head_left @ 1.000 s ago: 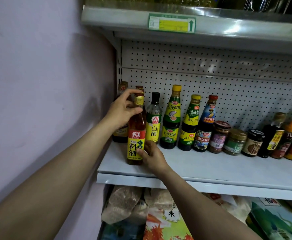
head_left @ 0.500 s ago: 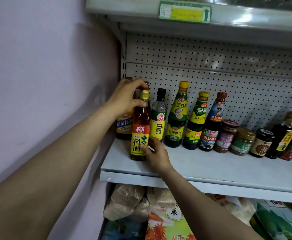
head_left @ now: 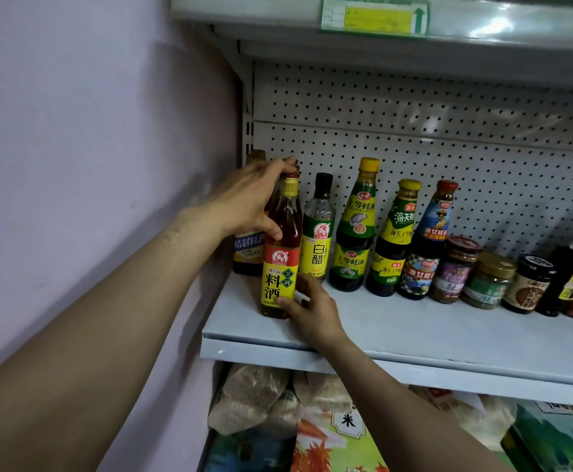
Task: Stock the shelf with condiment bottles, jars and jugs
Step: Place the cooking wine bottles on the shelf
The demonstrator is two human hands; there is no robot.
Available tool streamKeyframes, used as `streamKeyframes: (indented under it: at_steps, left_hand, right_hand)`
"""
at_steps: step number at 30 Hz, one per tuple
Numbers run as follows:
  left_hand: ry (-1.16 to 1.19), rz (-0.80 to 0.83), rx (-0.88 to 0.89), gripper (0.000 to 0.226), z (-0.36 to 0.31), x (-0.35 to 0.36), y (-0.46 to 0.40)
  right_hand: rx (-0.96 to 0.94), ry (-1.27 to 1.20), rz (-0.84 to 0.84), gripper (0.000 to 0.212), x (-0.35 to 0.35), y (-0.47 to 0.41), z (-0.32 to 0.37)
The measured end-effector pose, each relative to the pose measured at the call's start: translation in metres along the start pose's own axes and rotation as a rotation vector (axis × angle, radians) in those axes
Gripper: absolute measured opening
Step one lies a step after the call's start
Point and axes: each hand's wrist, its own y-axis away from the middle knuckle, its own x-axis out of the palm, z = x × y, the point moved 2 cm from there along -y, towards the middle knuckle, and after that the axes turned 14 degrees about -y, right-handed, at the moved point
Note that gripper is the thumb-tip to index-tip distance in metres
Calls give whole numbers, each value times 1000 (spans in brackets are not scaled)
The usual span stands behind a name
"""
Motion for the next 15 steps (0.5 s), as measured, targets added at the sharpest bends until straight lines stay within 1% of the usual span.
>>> streamKeyframes:
  at_steps: [3,7,15]
  left_hand:
    - [-16,-43,11,114,0,3,0]
    - [-48,-56,-5,117,-3,4,-2]
    - [-47,-47,-19,117,-4,10,-14]
  right_hand:
    - [1,-1,10,55,-1,-2,-2]
    - [23,-2,10,53,-2,-7,-3]
    - [48,-11,-28,50,-2,-22,-7]
